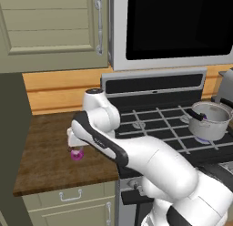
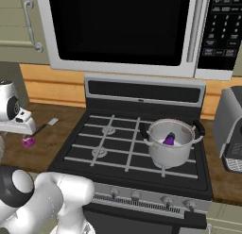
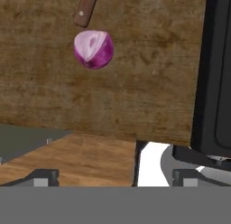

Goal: Put the eggplant and onion in the pot. Retrieve the spatula and lightly stir the vegetables in the pot.

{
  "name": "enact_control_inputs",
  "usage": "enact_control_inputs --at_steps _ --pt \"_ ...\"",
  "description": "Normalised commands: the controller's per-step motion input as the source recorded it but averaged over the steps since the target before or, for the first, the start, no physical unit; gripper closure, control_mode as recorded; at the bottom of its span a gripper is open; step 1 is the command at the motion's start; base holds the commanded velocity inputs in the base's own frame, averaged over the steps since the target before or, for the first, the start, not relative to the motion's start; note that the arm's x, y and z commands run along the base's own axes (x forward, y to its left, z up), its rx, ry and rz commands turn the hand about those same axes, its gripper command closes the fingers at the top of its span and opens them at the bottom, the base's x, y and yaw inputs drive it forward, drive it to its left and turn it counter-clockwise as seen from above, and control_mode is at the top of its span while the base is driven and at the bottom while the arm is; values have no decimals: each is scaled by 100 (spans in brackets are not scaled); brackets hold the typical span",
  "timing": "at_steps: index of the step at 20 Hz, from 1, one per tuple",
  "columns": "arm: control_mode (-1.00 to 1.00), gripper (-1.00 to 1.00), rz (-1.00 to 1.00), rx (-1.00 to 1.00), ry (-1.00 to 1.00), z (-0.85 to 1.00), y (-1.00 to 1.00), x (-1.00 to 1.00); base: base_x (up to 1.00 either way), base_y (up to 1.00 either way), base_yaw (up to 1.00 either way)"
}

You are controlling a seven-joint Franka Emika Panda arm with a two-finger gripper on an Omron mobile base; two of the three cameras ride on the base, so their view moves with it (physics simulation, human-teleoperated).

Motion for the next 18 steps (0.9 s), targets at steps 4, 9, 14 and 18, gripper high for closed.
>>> enact_control_inputs --at_steps 4,9,14,18 --pt "-100 -100 0 0 0 -37 9 23 0 0 0" --pt "-100 -100 0 -1 0 -39 11 27 0 0 0" --pt "-100 -100 0 -2 0 -34 12 28 0 0 0" --pt "-100 -100 -1 -3 0 -23 27 35 0 0 0"
